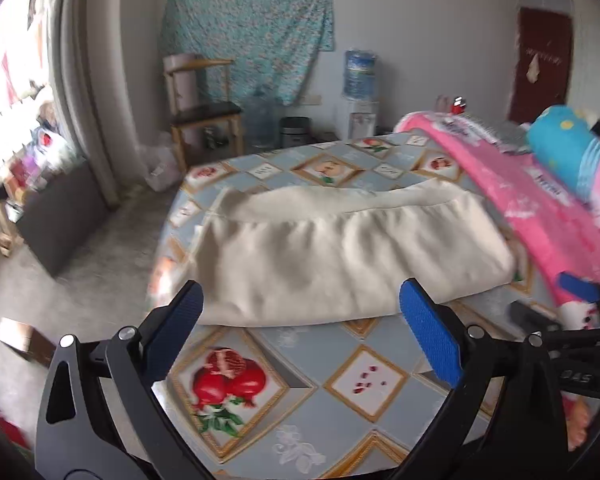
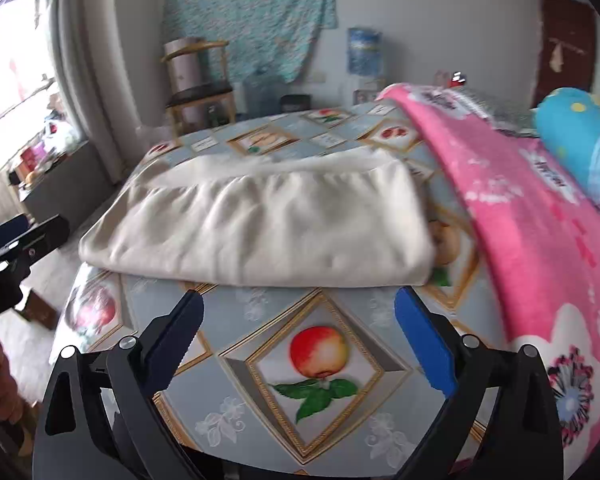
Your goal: Fold large clothes
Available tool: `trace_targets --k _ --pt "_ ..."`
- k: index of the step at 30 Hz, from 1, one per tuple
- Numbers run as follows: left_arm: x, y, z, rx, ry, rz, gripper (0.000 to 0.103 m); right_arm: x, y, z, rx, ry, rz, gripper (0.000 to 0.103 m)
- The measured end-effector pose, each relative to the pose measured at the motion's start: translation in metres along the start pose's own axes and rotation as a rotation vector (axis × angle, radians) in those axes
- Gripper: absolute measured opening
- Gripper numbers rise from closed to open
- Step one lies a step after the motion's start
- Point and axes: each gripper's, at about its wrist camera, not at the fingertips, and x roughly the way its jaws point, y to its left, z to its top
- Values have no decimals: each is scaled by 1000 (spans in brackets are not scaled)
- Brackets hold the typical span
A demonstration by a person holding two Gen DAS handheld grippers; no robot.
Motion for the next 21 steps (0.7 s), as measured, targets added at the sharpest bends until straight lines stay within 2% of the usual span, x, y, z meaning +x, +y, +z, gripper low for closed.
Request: trace_targets --k 3,6,7,9,16,21 --pt "-1 0 1 -17 -5 56 95 -7 -4 3 15 -19 -27 94" --pt "3 -4 3 28 28 98 95 -7 -5 4 18 -17 -46 95" --pt "6 -8 3 53 38 93 95 -5 -5 4 15 -9 -48 95" --pt "10 -11 0 41 48 100 95 -2 -3 3 12 11 -54 95" --pt "43 -10 -12 -57 244 61 95 13 -1 -3 2 86 -88 95" --pt "54 -16 -19 -51 292 57 95 26 -4 -3 26 138 -74 95"
